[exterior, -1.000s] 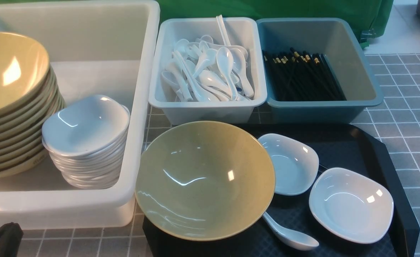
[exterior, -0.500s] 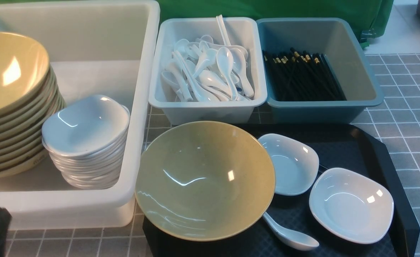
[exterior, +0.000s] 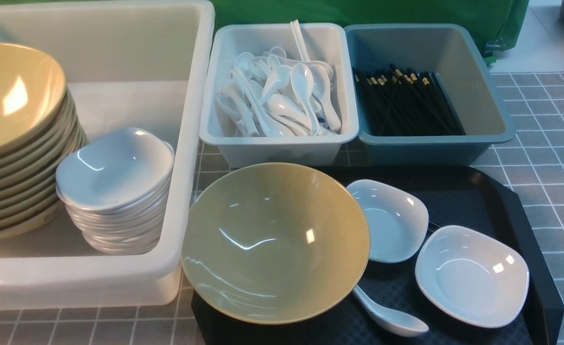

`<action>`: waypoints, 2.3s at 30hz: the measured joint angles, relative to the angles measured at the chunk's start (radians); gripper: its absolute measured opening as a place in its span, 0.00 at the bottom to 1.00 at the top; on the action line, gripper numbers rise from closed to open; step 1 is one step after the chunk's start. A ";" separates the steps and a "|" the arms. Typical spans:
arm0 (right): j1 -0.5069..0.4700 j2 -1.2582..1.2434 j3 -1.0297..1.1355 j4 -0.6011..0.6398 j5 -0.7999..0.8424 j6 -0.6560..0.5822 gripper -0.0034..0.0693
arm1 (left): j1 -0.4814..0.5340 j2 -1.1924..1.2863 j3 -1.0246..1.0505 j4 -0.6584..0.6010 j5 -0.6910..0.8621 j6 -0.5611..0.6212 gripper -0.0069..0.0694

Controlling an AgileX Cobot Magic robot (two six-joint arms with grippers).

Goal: On grey table put chopsticks spoon bowls plates into blue grey white boxes.
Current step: 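Grasp the large bowl on the tray by its rim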

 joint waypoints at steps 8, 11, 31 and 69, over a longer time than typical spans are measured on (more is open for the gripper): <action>0.000 0.029 -0.259 0.006 0.351 -0.164 0.14 | 0.000 0.125 -0.402 0.194 0.424 -0.068 0.08; 0.000 0.133 -0.415 0.003 0.531 -0.338 0.10 | 0.000 0.319 -0.620 0.295 0.748 -0.076 0.08; 0.000 0.538 -0.502 0.030 1.305 -0.503 0.10 | -0.271 1.069 -0.989 -0.304 1.451 0.462 0.08; 0.000 0.540 -0.428 0.093 1.126 -0.500 0.10 | -0.714 1.902 -1.582 -0.144 1.621 0.586 0.40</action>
